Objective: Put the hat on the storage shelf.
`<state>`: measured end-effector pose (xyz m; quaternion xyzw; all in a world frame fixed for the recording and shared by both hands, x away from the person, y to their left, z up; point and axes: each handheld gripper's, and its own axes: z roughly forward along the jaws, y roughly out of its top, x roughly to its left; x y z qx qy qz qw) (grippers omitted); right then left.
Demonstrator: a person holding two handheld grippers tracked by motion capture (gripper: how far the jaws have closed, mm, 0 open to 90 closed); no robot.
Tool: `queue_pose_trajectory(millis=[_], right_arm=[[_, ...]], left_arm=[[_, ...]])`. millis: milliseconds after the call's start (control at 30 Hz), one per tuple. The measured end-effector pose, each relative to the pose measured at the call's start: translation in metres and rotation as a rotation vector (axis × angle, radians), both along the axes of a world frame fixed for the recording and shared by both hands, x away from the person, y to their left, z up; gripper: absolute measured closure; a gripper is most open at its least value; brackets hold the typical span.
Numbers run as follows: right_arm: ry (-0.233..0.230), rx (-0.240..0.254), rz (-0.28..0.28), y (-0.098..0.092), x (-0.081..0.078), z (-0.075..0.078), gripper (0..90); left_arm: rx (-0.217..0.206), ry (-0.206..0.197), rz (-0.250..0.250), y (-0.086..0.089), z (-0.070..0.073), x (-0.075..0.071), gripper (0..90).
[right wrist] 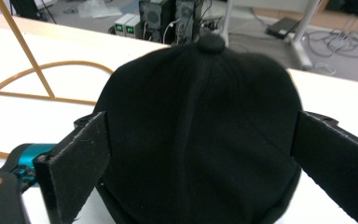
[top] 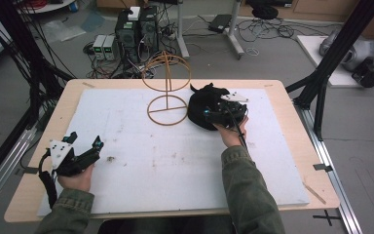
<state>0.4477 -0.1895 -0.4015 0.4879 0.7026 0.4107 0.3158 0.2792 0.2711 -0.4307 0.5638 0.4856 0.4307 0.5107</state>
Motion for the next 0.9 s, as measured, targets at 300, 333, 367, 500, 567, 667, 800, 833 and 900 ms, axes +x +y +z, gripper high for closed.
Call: queue_pose_trajectory(millis=[300, 333, 367, 500, 567, 667, 800, 833, 900], right_arm=[[-0.014, -0.018, 0.011, 0.002, 0.008, -0.003, 4.5], [-0.008, -0.018, 0.003, 0.002, 0.009, -0.004, 4.5], [-0.004, -0.014, 0.000, 0.003, 0.010, -0.004, 4.5], [0.021, -0.014, -0.011, 0.008, 0.011, -0.007, 6.8], [0.016, -0.027, -0.020, 0.009, 0.011, -0.008, 7.4], [0.022, -0.028, -0.019, 0.010, 0.013, -0.009, 16.5], [0.039, -0.006, -0.026, 0.011, 0.014, -0.010, 22.7], [0.043, -0.004, -0.023, 0.011, 0.014, -0.010, 24.7], [0.051, -0.007, -0.026, 0.010, 0.015, -0.012, 32.4]], left_arm=[[-0.001, 0.001, 0.000, 0.000, 0.000, 0.000, 18.8], [0.000, 0.001, 0.000, 0.000, 0.000, 0.000, 18.8], [0.000, 0.001, 0.000, 0.000, 0.000, 0.000, 18.8], [0.001, 0.004, -0.001, 0.001, 0.000, 0.000, 18.8], [-0.001, 0.003, -0.001, 0.001, 0.000, 0.000, 18.9], [0.000, 0.003, 0.000, 0.001, 0.000, 0.000, 18.8], [-0.002, 0.003, 0.000, 0.001, 0.000, 0.000, 18.8], [-0.002, 0.004, 0.000, 0.001, 0.000, 0.000, 18.9], [-0.007, 0.003, -0.003, 0.001, -0.001, 0.000, 19.1]])
